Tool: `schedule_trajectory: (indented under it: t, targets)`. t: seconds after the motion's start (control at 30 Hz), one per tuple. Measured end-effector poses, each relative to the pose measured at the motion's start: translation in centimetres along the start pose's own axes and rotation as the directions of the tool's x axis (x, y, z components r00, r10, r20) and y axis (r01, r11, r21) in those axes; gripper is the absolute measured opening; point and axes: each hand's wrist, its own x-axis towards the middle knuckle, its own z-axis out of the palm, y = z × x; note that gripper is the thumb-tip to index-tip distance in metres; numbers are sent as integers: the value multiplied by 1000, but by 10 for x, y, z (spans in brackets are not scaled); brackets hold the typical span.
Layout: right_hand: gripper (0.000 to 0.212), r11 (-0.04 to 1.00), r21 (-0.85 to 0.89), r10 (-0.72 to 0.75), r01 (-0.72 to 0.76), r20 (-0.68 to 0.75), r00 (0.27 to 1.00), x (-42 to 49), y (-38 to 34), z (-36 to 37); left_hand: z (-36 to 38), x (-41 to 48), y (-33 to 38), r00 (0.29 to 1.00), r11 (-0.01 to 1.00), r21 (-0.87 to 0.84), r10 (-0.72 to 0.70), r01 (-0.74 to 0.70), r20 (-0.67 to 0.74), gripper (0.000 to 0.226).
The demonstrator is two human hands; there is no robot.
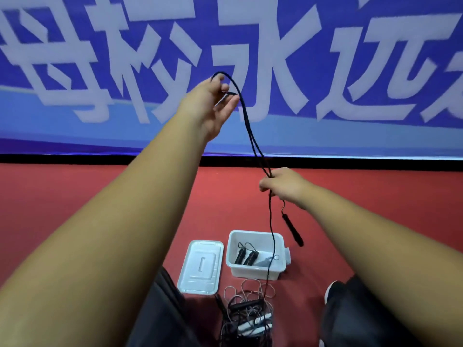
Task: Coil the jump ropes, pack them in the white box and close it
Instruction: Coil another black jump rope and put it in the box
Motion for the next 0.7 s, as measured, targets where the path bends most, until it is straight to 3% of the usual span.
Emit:
schedule_trajectory:
  t: [0.2, 0.37, 0.43, 0.5, 0.57, 0.63, 0.7]
  targets:
    - [41, 978, 205, 31, -47, 81, 996, -15, -29, -23, -18, 9, 5, 990, 996, -88, -3, -9, -142, 21]
    - [40, 878, 476, -9, -45, 111, 994, -24, -61, -29, -46, 20, -7, 983, 998, -5, -63, 63, -172, 12]
    - [38, 848, 529, -19, -37, 100, 995, -25, -73, -29, -58, 19, -17, 978, 984, 111, -123, 143, -169, 21]
    - [35, 833, 552, -20, -42, 106, 994, -26, -84, -27, -71, 13, -31, 966, 914, 321, -212, 249, -145, 29]
    - [33, 821, 569, -7, -55, 107, 994, -25, -94, -24, -84, 3, -47, 948, 767, 568, -308, 297, -80, 34]
    - [32, 793, 605, 16, -74, 101, 995, -23, -101, -21, -96, -8, -64, 906, 591, 760, -423, 272, 5, 51]
    - [34, 753, 651, 48, -100, 97, 994, -19, -104, -20, -106, -18, -81, 851, 488, 841, -521, 235, 65, 60]
